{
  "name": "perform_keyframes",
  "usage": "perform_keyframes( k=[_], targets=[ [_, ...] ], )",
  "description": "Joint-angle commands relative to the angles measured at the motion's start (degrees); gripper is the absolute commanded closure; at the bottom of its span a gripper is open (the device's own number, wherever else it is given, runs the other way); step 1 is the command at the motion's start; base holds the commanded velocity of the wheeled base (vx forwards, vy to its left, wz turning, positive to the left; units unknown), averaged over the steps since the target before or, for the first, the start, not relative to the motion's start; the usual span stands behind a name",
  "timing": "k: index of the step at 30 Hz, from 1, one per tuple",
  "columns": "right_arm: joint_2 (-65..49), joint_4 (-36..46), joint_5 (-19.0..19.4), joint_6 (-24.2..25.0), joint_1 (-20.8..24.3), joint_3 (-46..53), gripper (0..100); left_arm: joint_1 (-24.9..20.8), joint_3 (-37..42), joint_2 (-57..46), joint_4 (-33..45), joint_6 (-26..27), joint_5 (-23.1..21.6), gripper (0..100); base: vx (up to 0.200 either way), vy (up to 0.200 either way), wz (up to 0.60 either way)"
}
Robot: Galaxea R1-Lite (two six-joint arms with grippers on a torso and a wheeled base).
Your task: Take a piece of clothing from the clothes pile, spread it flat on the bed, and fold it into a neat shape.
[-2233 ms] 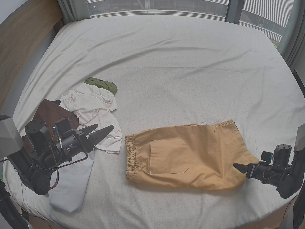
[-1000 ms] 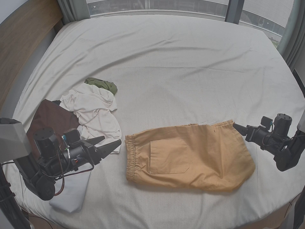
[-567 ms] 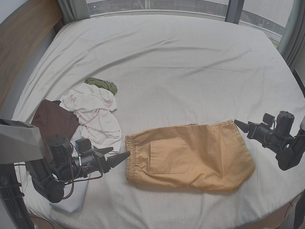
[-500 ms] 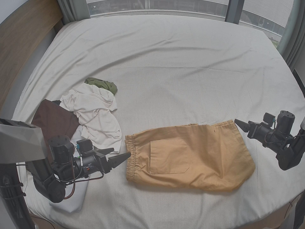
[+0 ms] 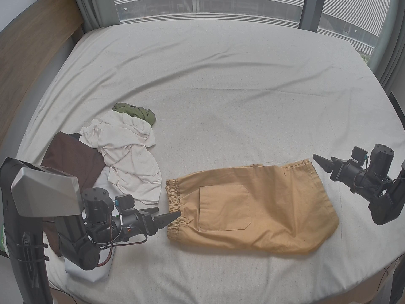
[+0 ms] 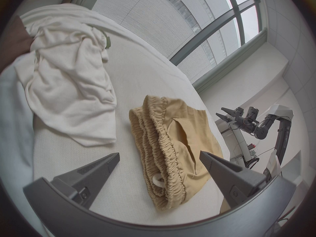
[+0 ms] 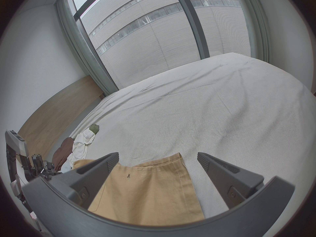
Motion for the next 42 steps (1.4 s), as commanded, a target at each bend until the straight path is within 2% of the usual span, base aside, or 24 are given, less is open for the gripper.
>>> perform_keyframes(
  k=[1,10,23,38,42],
  targets=[
    [-0.4,-0.1,0.1,0.0,0.0,0.3,0,-0.1,-1.0,2.4,0.0,-0.2,0.0,0,0.0,0.0,0.0],
    [-0.6,-0.1,0.1,0.0,0.3,0.4,0,-1.1,-3.2,4.7,0.0,-0.9,0.0,0,0.0,0.0,0.0],
    [-0.6,-0.1,0.1,0.0,0.5,0.8,0,-4.7,-8.5,5.5,0.0,-10.5,-0.1,0,0.0,0.0,0.0],
    [-0.6,-0.1,0.1,0.0,0.5,0.9,0,-5.4,-11.5,6.9,0.0,-15.4,-0.3,0,0.0,0.0,0.0],
    [-0.6,-0.1,0.1,0.0,0.5,0.9,0,-5.8,-12.6,6.9,0.0,-18.8,-0.2,0,0.0,0.0,0.0]
  ],
)
